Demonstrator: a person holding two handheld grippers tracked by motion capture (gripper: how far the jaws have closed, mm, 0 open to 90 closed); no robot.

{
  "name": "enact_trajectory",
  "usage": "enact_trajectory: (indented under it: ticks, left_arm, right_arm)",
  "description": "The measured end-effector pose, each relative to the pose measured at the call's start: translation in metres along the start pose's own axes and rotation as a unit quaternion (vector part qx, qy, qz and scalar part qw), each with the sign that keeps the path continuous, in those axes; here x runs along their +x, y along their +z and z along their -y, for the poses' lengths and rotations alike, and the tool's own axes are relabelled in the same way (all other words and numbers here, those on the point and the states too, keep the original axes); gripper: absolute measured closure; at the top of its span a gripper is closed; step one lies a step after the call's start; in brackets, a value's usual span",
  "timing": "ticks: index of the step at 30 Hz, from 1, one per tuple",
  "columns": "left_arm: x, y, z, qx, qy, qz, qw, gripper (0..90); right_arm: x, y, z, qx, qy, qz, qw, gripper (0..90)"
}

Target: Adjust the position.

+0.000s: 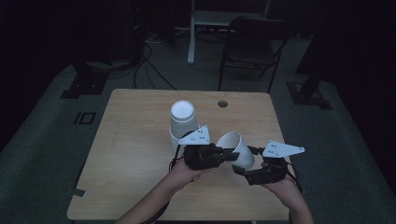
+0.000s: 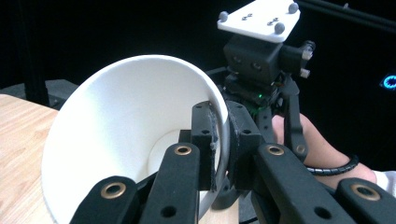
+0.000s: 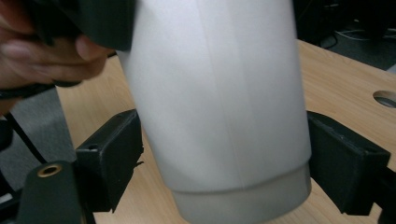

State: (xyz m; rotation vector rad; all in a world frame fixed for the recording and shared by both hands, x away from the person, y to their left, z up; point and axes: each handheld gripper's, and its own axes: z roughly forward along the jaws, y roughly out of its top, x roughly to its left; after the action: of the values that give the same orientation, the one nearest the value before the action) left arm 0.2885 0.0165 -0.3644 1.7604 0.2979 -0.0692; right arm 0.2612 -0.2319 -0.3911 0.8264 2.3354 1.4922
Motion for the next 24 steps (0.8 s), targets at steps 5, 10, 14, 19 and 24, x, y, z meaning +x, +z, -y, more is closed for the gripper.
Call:
enact_trajectory:
  ticks: [5, 10, 14, 19, 24]
  left_arm:
    - [-0.004, 0.007, -0.002, 0.010, 0.009, 0.014, 0.9998, 82.1]
    - [-0.003, 0.009, -0.003, 0.010, 0.008, 0.008, 0.9999, 81.8]
    - [0.000, 0.008, -0.003, -0.003, -0.007, 0.013, 0.9999, 80.1]
    - [-0.004, 0.003, -0.006, -0.033, -0.003, 0.003, 0.9995, 59.5]
    - [-0.004, -0.019, -0.009, -0.080, -0.007, -0.064, 0.9947, 47.6]
  right_arm:
    - [0.001, 0.010, 0.000, 0.005, 0.001, -0.004, 1.0000, 16.9]
    - [0.003, 0.018, -0.001, 0.003, 0.001, 0.009, 1.0000, 17.7]
    - [0.003, 0.019, 0.000, -0.008, 0.007, 0.011, 0.9999, 18.5]
    - [0.003, 0.021, 0.001, -0.018, 0.013, 0.012, 0.9997, 19.1]
    - [-0.006, 0.009, 0.003, -0.036, 0.032, 0.028, 0.9984, 19.2]
